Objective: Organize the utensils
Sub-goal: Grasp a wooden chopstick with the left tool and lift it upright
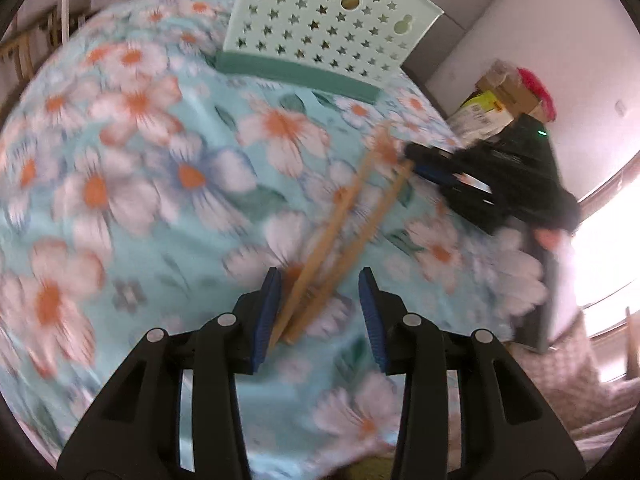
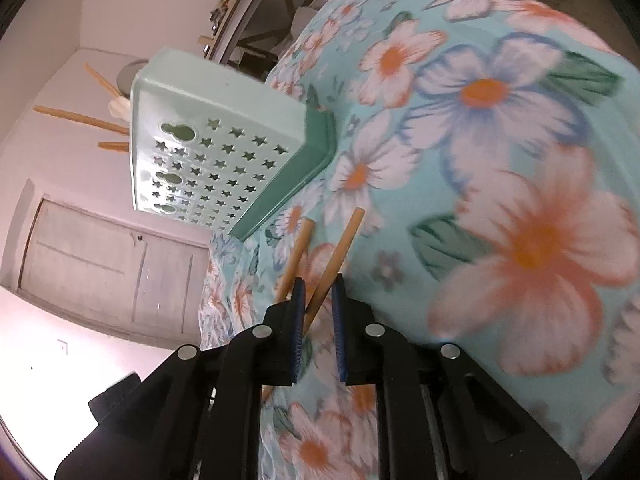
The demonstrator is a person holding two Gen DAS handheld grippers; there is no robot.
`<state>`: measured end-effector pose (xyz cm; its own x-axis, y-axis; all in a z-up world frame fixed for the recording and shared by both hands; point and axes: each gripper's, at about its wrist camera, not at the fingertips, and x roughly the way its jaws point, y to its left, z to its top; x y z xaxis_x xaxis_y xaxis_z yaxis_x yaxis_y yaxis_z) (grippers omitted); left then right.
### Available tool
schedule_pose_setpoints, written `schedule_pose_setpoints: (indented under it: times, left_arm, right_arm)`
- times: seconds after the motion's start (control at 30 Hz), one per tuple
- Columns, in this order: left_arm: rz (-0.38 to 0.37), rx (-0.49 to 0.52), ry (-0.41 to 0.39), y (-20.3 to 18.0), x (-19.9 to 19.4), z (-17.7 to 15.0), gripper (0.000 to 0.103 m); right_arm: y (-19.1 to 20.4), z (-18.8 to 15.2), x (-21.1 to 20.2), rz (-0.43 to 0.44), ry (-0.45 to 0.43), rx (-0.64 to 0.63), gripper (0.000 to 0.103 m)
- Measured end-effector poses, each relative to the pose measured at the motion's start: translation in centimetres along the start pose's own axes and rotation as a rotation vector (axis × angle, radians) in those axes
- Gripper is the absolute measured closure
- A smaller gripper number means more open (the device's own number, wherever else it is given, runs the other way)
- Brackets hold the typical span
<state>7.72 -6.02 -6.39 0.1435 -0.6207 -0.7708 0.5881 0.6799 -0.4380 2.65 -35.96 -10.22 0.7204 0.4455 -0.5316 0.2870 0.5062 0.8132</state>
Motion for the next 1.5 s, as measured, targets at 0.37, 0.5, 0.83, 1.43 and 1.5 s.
schedule_pose_setpoints:
  times: [0.37,0.5,0.83,1.43,1.5]
  left_arm:
    - [-0.104,-0.085,-0.001,0.9,-2.4,-1.6,0.066]
    - [-0.062,-0.039,-0.051,0.7,-3.5,0.3,0.066]
    - [0.075,0.208,-0.039,-4.2,1.0,6.2,0.064]
    - [0.191,0.362,0.066,-7.9,10.9,11.8,0.073]
    - [0.206,0.369,0.06,-7.9,10.6,11.7,0.078]
  right_arm:
    - [1.0,-0.9,0.3,-0.015,0.023,-0.038,0.09]
    - [0.4,-1.3,-0.7,-0.013,0.009,-0.023,0.09]
    - [-0.8,-1.5,-1.5,0.015,-0.008,-0.013,0.09]
    - [-2.1,-2.7,-3.0,0.063,-0.018,-0.044,0.092]
    - [-2.1,-2.7,-3.0,0.066,-0.018,-0.044,0.092]
